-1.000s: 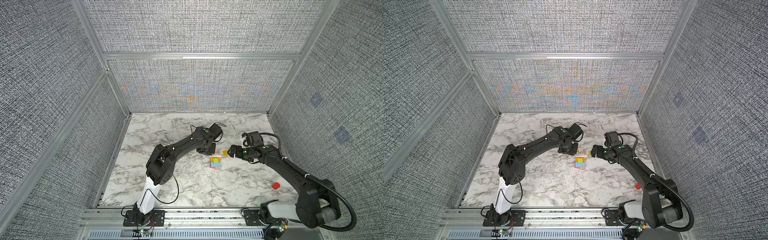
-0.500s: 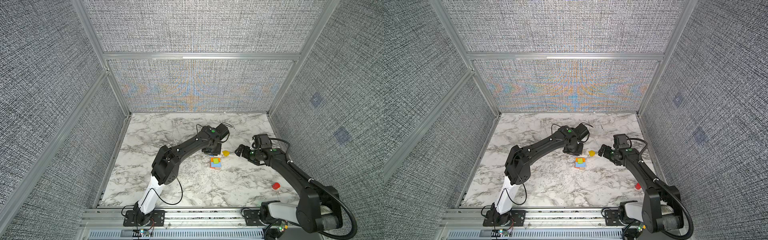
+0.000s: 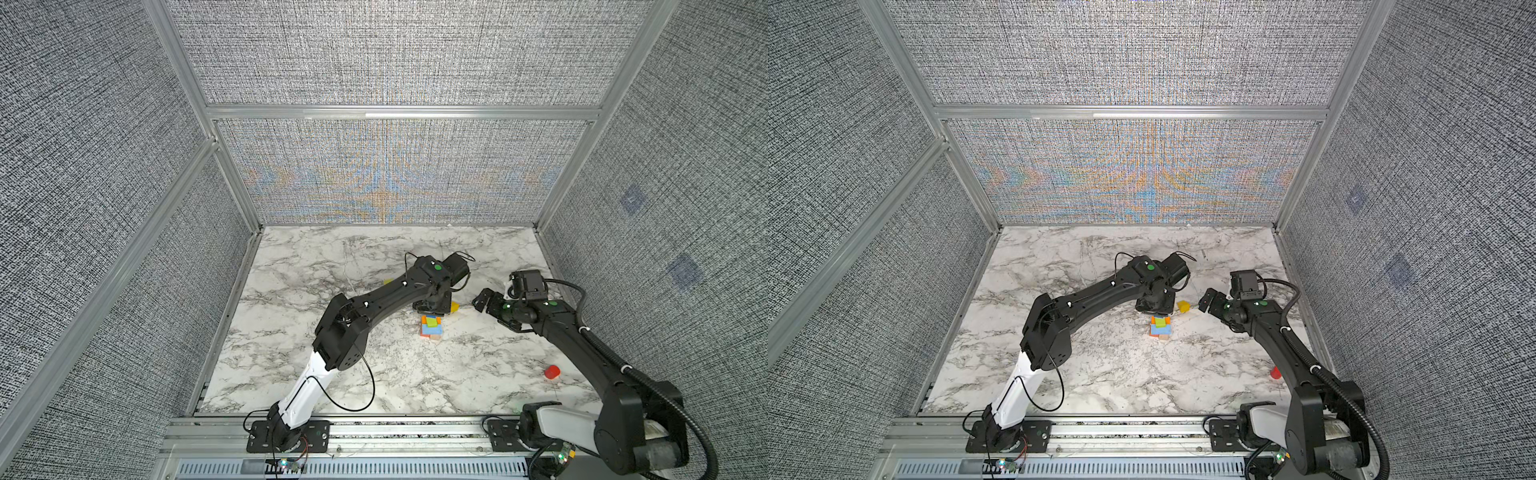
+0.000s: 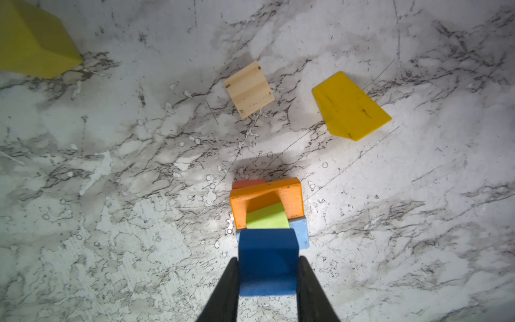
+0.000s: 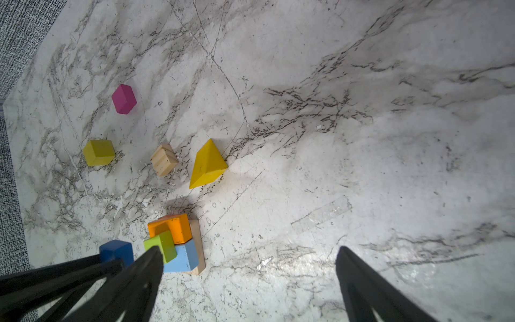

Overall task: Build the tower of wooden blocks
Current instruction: 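Lower the blue cube onto the green cube with the left gripper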

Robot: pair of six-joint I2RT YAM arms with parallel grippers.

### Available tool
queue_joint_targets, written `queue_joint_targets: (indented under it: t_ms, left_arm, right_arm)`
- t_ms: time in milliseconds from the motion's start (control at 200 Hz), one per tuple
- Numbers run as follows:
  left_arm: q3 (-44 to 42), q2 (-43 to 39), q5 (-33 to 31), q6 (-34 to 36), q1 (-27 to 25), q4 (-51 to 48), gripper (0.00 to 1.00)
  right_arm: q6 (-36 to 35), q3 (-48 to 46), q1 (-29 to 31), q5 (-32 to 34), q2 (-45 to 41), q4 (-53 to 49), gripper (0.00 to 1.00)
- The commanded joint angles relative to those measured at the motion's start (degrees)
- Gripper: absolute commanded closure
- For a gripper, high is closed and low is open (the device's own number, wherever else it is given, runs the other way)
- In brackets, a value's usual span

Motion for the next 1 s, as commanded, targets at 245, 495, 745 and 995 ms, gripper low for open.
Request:
queue_joint_targets:
  t_ms: [245,495,745,995]
  left_arm:
    - [-1.00,0.40,-1.84,-4.11,-1.73,-1.08,0.69]
    - [-1.94,0.46,-2.67,-5.19,-1.92,-0.19,0.69]
    - [-0.81,1.36,-3.17,-5.29,-1.97,-0.26,0.69]
    - [1.50,3.00,-3.08,-5.10,-1.79,-0.80,0.68]
  right_arm:
    - [1.46,-0.32,-0.07,1.01,-0.96,-0.04,0.01]
    - [1.59,-0.56,-0.05,0.41,-1.57,0.05,0.01]
    - [1.37,-0.63,-0.11,-0.05,-1.97,0.18,0.01]
    - [1.18,-0.67,-0.05,-0.05,-2.28,-0.04,0.01]
